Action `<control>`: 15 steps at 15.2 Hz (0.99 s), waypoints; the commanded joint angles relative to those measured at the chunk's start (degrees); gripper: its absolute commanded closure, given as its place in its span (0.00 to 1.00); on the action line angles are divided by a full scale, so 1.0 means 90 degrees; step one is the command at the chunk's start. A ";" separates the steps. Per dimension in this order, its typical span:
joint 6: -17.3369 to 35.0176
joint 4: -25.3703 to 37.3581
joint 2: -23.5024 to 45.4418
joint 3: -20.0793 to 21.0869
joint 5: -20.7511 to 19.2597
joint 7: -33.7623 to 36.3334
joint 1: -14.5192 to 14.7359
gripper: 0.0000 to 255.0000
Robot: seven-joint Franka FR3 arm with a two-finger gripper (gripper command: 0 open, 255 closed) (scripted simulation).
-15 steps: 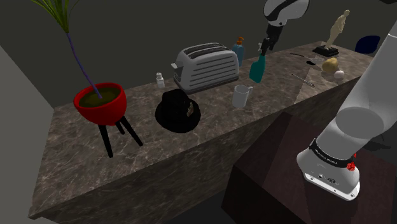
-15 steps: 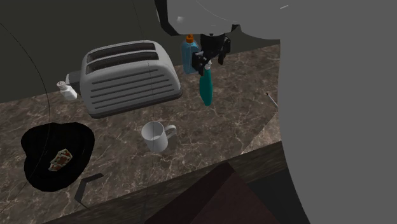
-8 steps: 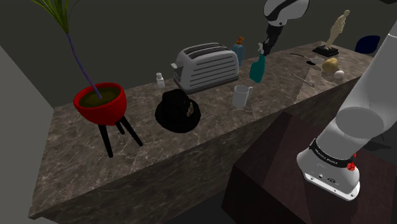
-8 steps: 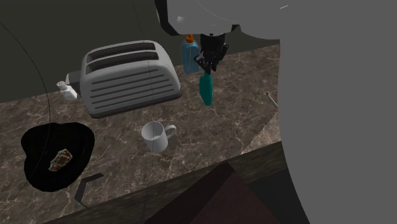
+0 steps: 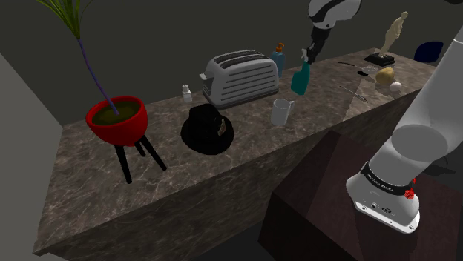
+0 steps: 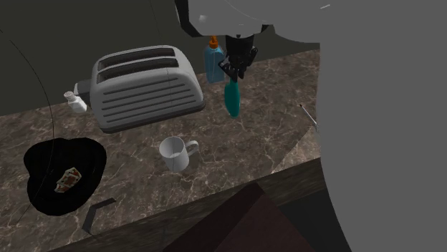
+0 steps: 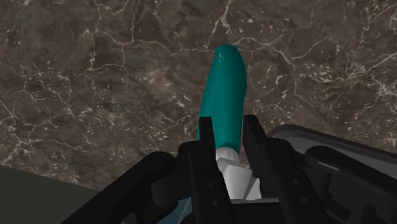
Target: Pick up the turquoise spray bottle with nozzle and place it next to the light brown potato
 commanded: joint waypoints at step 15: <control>-0.1283 0.0930 -0.0394 -0.0009 -0.0211 0.0118 0.0042 1.00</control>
